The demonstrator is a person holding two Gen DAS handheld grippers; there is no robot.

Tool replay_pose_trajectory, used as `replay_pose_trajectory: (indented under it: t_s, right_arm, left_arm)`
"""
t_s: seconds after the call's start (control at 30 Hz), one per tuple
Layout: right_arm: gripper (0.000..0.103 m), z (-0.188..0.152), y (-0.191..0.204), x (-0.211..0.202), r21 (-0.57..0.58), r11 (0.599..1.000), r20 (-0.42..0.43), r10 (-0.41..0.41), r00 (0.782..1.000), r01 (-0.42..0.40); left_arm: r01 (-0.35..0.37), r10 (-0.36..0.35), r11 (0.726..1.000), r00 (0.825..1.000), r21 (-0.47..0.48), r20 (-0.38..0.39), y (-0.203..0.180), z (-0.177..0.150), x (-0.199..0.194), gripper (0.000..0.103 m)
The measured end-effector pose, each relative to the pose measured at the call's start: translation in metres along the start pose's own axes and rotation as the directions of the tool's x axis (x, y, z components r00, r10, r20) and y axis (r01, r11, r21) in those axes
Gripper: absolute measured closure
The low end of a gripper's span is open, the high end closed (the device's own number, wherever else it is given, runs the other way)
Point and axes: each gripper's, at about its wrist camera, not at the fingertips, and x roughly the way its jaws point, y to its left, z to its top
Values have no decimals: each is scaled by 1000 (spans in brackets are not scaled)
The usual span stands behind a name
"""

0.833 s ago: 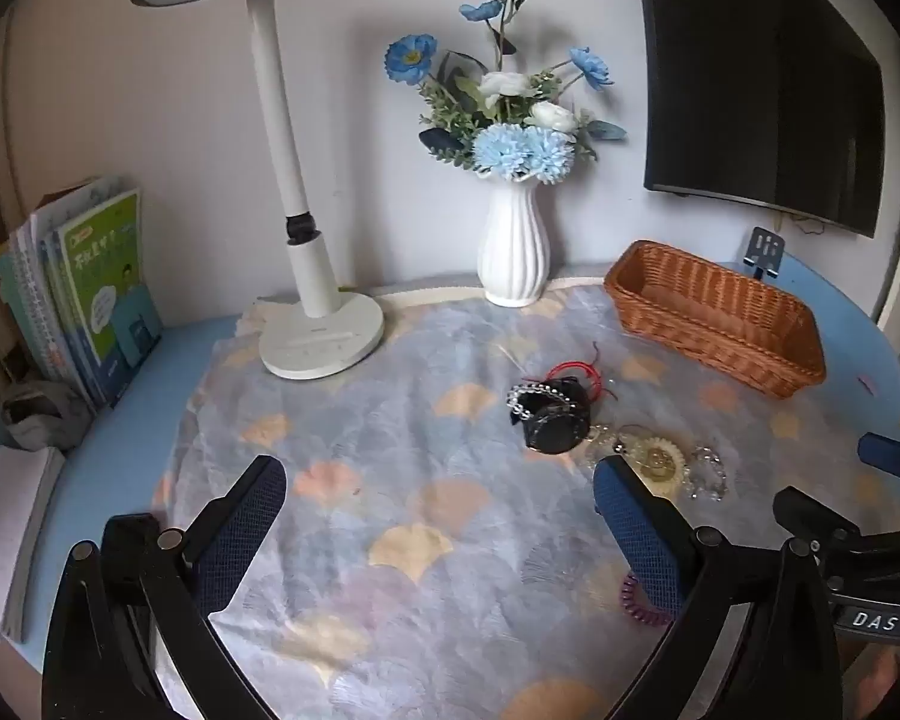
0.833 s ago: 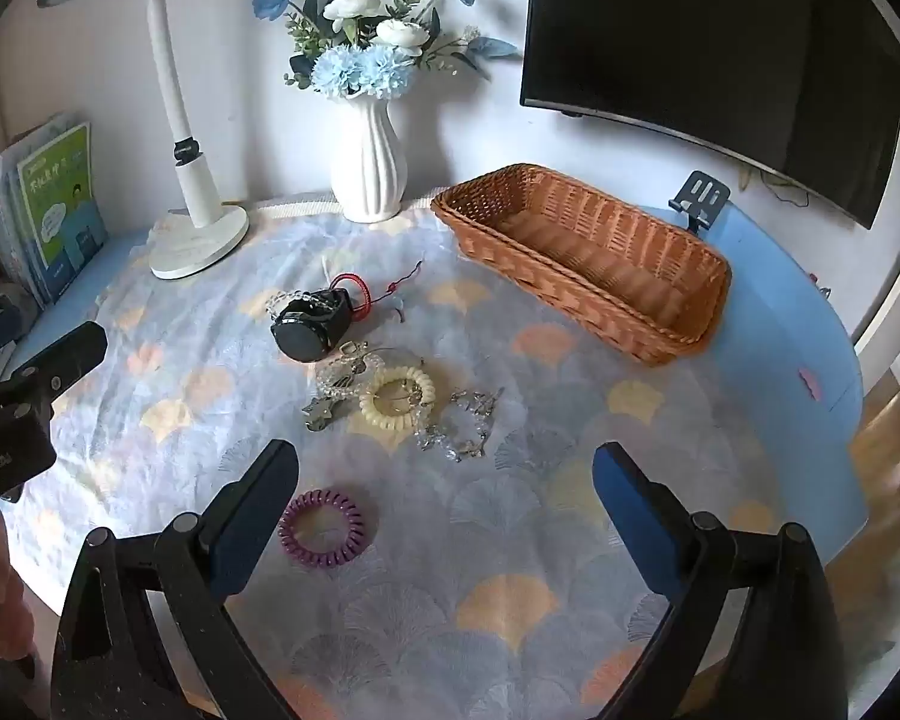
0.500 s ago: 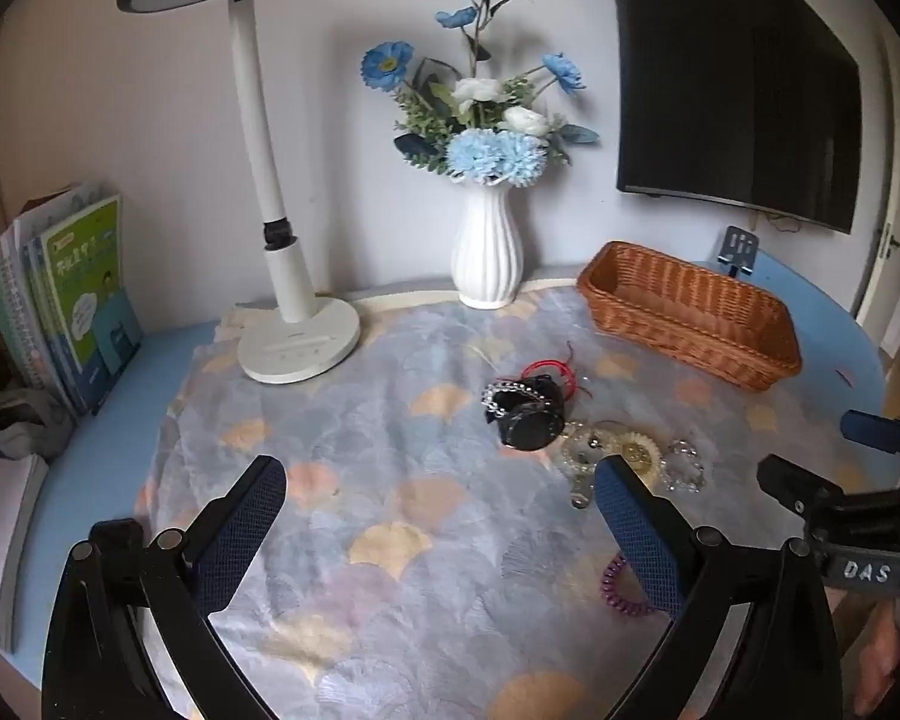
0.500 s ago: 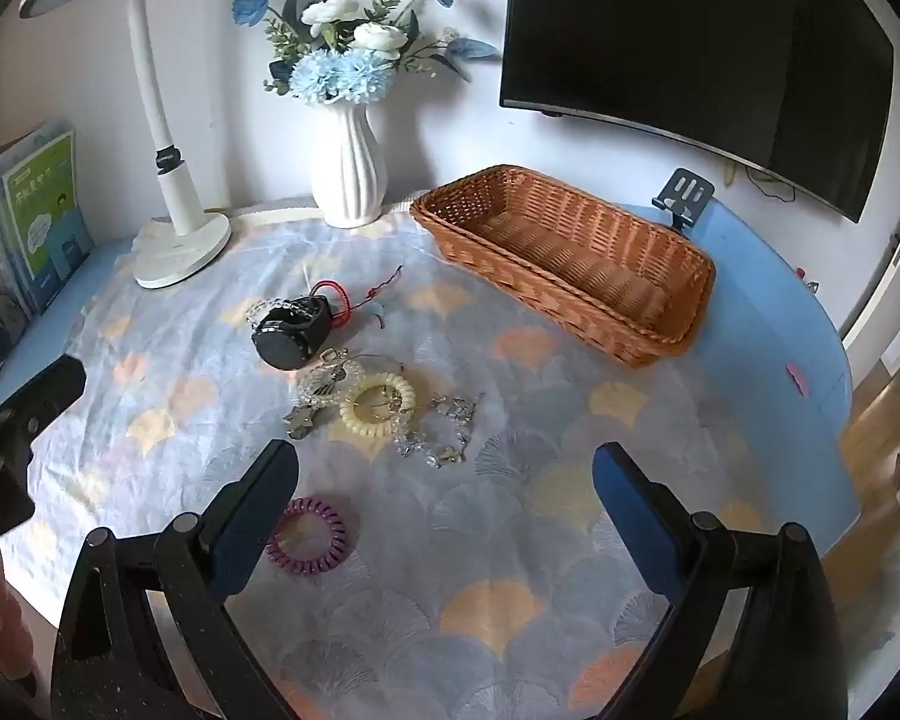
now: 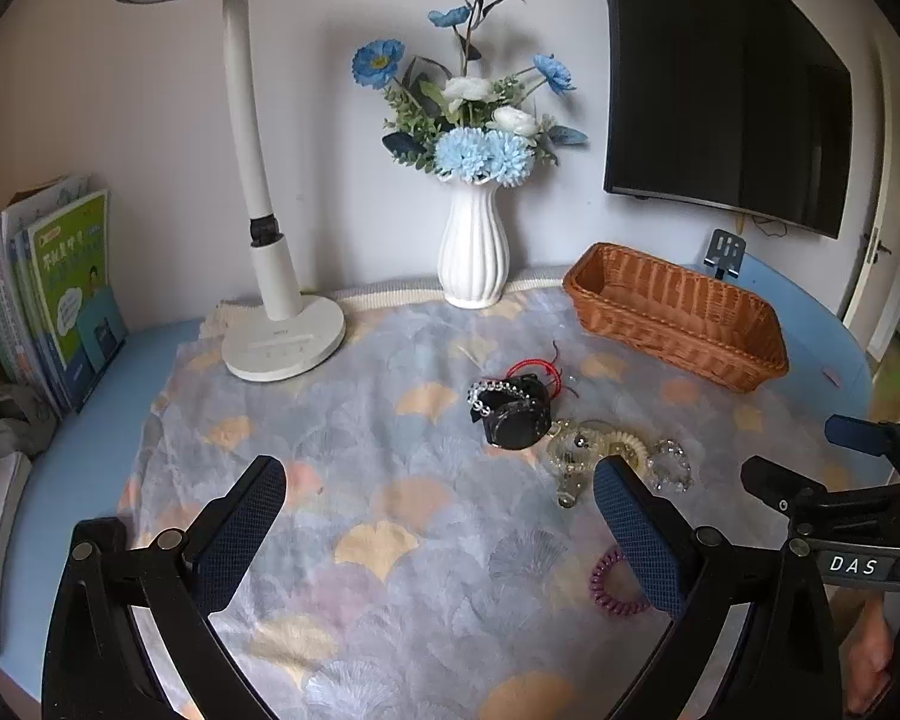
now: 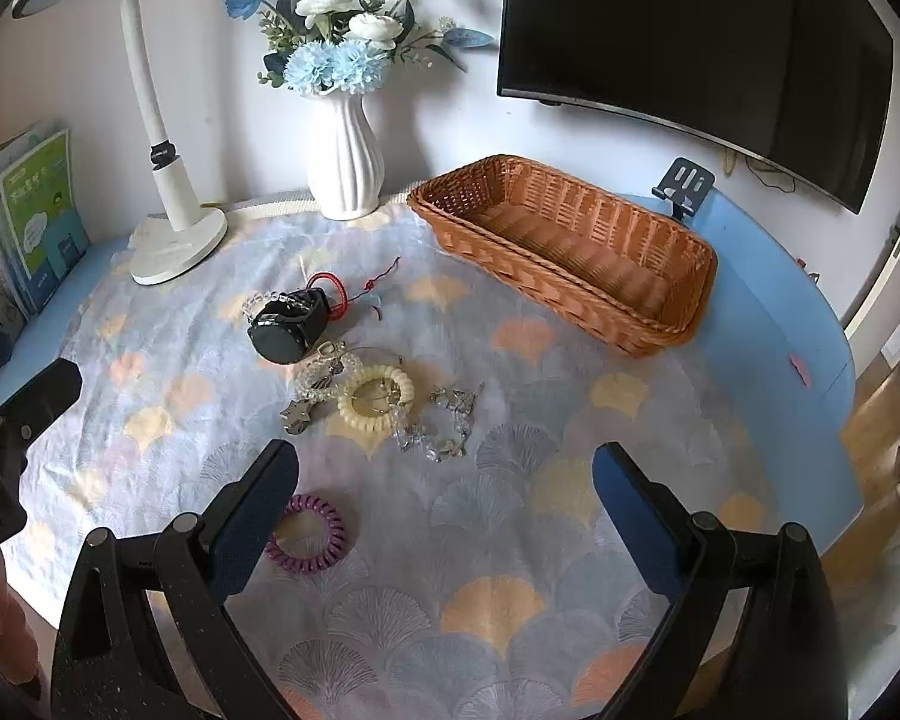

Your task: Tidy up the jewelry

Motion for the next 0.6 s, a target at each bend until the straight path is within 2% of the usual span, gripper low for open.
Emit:
replay_pose_trajectory:
  t_s: [0.6]
  right_arm:
    - [4, 0, 1, 6, -4, 1000, -24, 5, 1000, -5]
  left_arm:
    - [19, -18, 999, 999, 30, -29, -6, -6, 11, 1]
